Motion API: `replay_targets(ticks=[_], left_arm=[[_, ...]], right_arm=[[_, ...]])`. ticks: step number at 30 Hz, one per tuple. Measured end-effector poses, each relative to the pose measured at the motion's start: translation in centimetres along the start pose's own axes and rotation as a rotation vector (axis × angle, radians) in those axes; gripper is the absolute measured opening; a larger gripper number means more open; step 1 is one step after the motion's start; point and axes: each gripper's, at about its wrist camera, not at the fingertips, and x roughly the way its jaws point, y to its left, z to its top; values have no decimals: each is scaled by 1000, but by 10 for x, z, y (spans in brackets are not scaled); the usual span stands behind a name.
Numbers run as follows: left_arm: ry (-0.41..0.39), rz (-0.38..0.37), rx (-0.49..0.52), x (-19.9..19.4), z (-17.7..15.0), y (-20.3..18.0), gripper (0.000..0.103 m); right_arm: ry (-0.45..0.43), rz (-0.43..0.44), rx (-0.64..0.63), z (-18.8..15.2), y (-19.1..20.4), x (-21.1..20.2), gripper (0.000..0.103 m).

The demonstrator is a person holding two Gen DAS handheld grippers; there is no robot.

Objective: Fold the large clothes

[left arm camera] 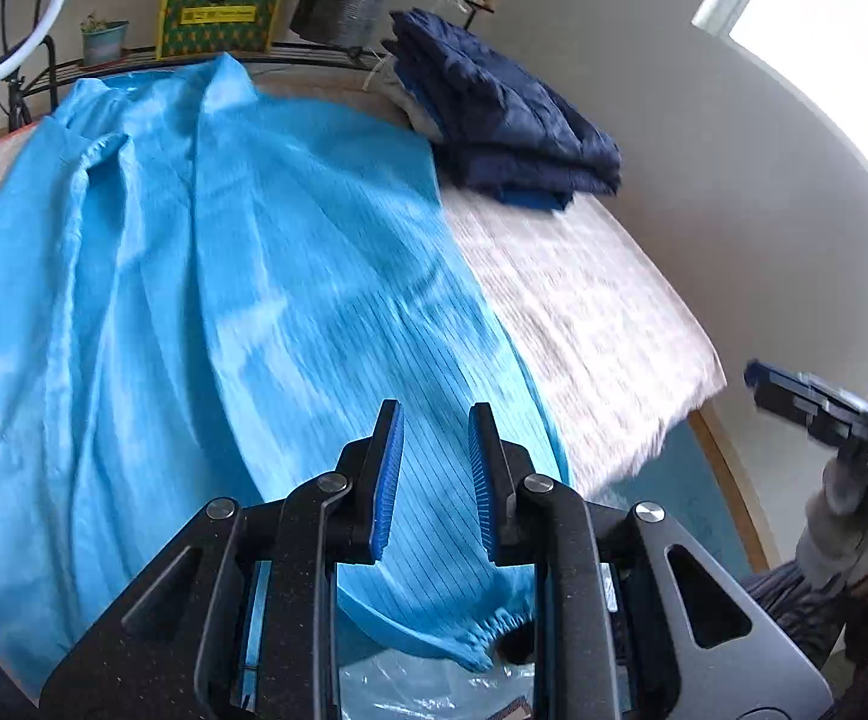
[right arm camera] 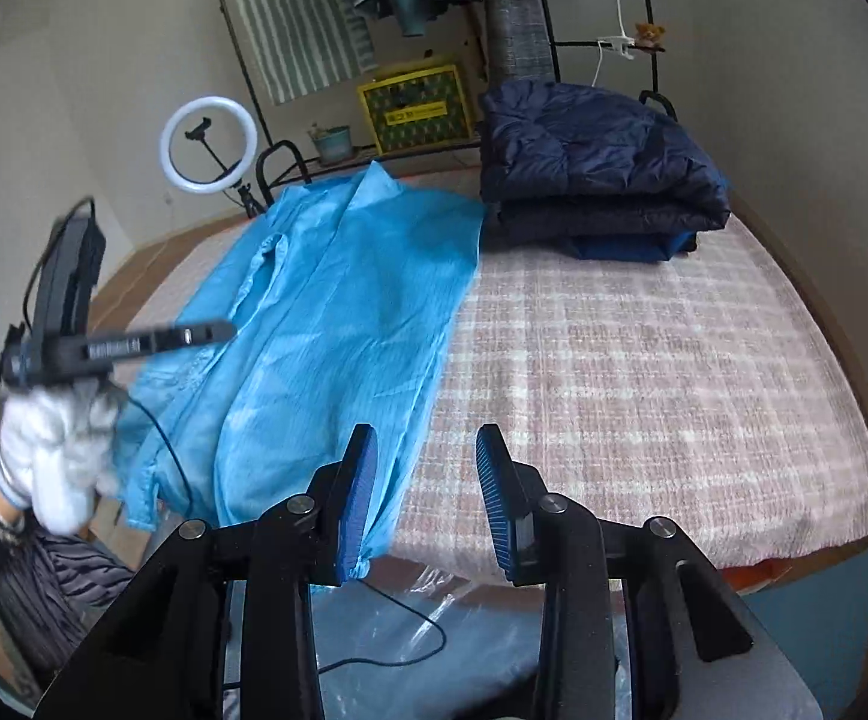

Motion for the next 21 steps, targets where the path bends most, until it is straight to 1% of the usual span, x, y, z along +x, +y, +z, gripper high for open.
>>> replay_targets(ticks=[1,2,3,4,5,6,7,10,13,15,17,18,20,21], left_arm=[[2,12,24,3,-12,-10,33],[1,30,54,8,-22,-21,36],[-1,41,89,14,-31,-34,36],[-4,46,117,18,-37,-44,39],[-6,52,154,22,-43,-57,46],[-8,71,210,29,-48,-72,50],[-12,86,245,32,-55,-82,55],[-25,143,354,49,-70,-107,56],[-8,257,495,73,-88,-128,57],[-6,288,551,85,-96,-133,57],[-15,321,577,94,-99,-134,57],[-13,344,574,99,-99,-132,57],[-15,365,546,104,-95,-124,57],[-24,348,531,104,-94,-120,57]], right_arm=[[2,14,21,-1,-3,-1,34],[8,25,39,-3,-7,0,35],[10,36,54,-3,-10,0,35],[9,45,65,-4,-12,-1,35],[5,54,75,-3,-15,-2,35],[-1,67,92,-1,-19,-4,37],[-9,78,115,0,-24,-6,41],[-50,94,177,6,-40,-17,43],[-90,86,208,12,-53,-27,43],[-110,85,218,15,-58,-32,43],[-118,88,225,17,-61,-34,43],[-119,90,226,17,-61,-34,43],[-118,103,232,18,-61,-33,43],[-116,111,235,18,-62,-31,43]])
